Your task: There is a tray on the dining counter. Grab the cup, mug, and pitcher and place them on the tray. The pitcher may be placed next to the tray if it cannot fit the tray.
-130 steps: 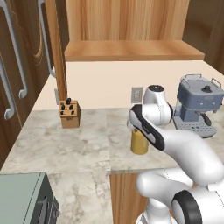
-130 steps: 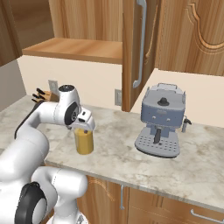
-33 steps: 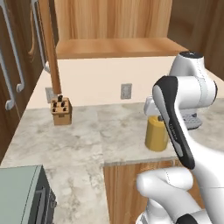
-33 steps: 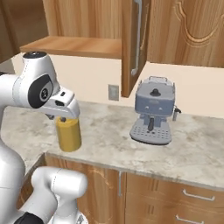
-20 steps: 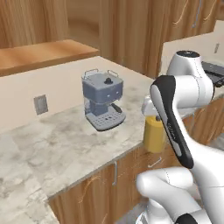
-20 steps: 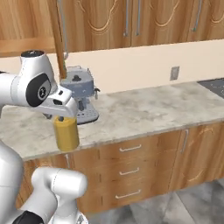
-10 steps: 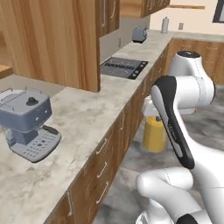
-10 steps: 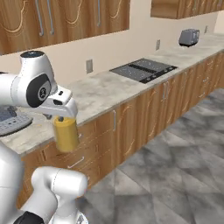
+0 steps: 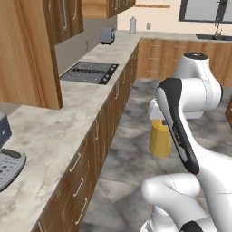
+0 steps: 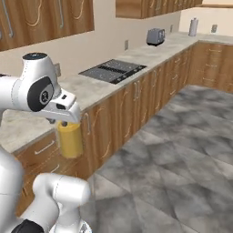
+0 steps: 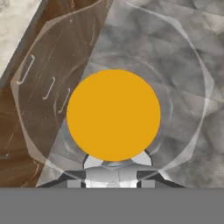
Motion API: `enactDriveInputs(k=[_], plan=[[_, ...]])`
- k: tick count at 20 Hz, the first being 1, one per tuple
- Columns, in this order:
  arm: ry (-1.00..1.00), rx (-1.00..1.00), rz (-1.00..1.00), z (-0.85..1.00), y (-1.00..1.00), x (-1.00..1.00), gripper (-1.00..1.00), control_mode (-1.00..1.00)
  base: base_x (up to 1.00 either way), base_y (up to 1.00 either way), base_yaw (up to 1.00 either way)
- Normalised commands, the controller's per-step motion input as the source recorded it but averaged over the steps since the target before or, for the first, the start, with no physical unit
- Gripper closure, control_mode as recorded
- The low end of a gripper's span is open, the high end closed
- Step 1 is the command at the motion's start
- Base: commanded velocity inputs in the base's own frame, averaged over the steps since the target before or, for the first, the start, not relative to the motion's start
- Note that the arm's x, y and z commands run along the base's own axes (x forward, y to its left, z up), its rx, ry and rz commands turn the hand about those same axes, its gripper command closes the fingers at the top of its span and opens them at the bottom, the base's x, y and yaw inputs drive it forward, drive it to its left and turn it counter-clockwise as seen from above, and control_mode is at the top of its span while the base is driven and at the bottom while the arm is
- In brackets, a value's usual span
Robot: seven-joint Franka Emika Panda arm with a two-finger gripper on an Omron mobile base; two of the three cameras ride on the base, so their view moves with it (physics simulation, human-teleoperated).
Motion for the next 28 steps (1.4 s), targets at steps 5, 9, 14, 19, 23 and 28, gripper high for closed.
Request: enactDriveInputs(k=[5,9,14,19,23,28], plan=[[0.0,0.0,0.0,0.0,0.0,0.0,1.0,1.0,0.38,0.0,-0.86],[0.0,0.0,0.0,0.0,0.0,0.0,1.0,1.0,0.51,0.0,-0.78],[0.0,0.0,0.0,0.0,0.0,0.0,1.0,1.0,1.0,0.22,-0.5],[0.0,0.0,0.0,0.0,0.0,0.0,1.0,1.0,0.72,0.11,-0.43],[0.0,0.0,0.0,0.0,0.0,0.0,1.0,1.0,0.07,-0.04,-0.91],[0.0,0.0,0.0,0.0,0.0,0.0,1.0,1.0,0.03,-0.18,-0.94]])
